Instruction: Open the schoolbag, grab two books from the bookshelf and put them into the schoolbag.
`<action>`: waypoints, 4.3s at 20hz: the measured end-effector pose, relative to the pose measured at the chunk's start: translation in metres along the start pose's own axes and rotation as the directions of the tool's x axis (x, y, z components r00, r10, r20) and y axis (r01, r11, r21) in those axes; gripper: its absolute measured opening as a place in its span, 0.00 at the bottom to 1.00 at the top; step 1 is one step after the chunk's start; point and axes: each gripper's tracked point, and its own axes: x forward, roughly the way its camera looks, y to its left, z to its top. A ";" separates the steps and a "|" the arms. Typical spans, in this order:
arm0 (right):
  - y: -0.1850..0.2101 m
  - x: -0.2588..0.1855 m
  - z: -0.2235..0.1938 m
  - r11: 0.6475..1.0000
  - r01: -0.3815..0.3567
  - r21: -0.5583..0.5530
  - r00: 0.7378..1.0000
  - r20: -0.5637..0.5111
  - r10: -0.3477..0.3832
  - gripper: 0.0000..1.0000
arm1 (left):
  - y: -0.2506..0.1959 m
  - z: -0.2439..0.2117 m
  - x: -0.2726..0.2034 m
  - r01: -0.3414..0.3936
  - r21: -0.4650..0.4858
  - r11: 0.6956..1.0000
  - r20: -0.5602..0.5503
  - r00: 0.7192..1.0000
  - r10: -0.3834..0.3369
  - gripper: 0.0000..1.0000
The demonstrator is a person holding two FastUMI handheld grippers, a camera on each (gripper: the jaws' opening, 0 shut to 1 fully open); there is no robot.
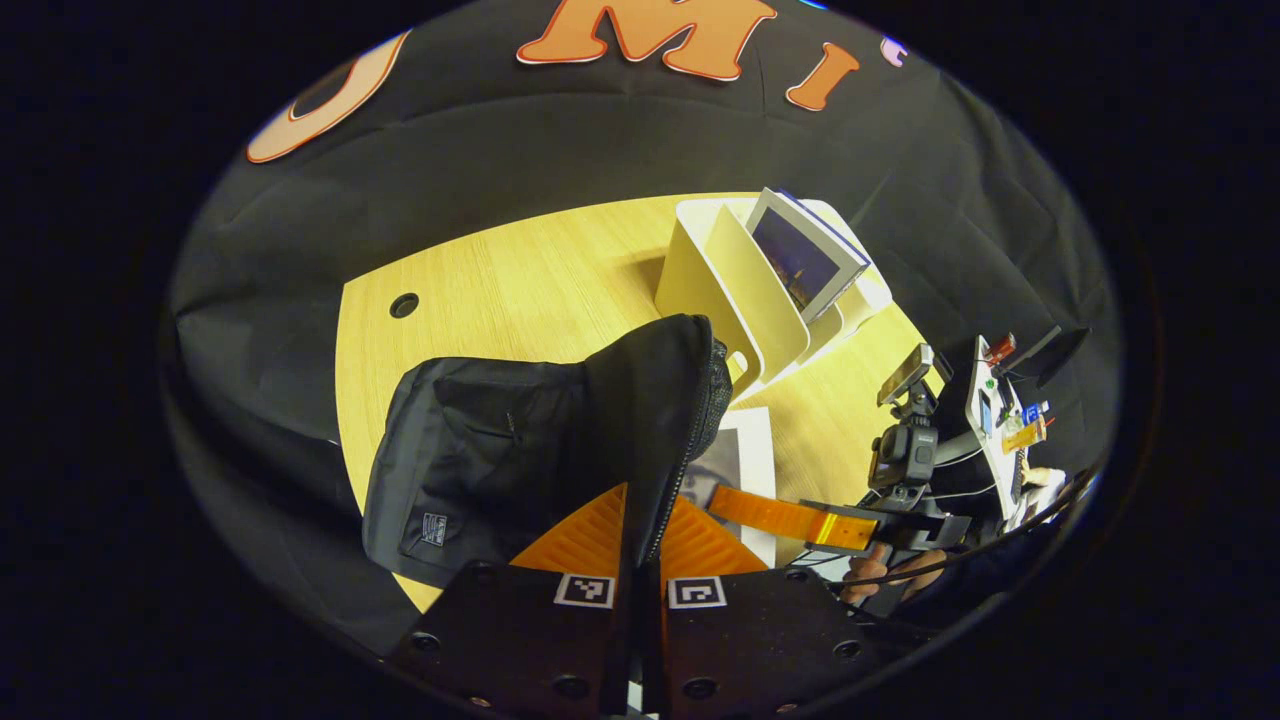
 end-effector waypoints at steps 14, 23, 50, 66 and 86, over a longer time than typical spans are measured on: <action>-0.019 0.035 -0.041 0.989 0.128 -0.070 0.975 -0.177 -0.138 0.44 | -0.004 -0.002 0.009 0.006 0.030 1.000 -0.001 1.000 -0.006 0.05; -0.038 -0.013 -0.016 0.908 0.274 -0.316 0.933 -0.141 -0.330 0.73 | -0.007 -0.011 0.018 0.049 0.104 0.993 0.002 0.999 -0.049 0.06; 0.030 -0.120 0.230 0.409 0.384 -0.828 0.796 0.073 -0.601 0.99 | 0.002 -0.019 0.016 -0.056 -0.002 0.998 0.031 0.998 0.056 0.06; 0.009 -0.051 0.313 0.377 0.434 -0.818 0.673 0.017 -0.739 0.94 | -0.003 -0.021 0.019 -0.114 -0.033 0.993 0.003 0.993 0.115 0.06; -0.015 -0.040 0.296 0.409 0.524 -0.747 0.563 -0.057 -0.825 0.36 | -0.005 -0.025 0.025 -0.075 -0.024 0.997 -0.009 0.997 0.075 0.06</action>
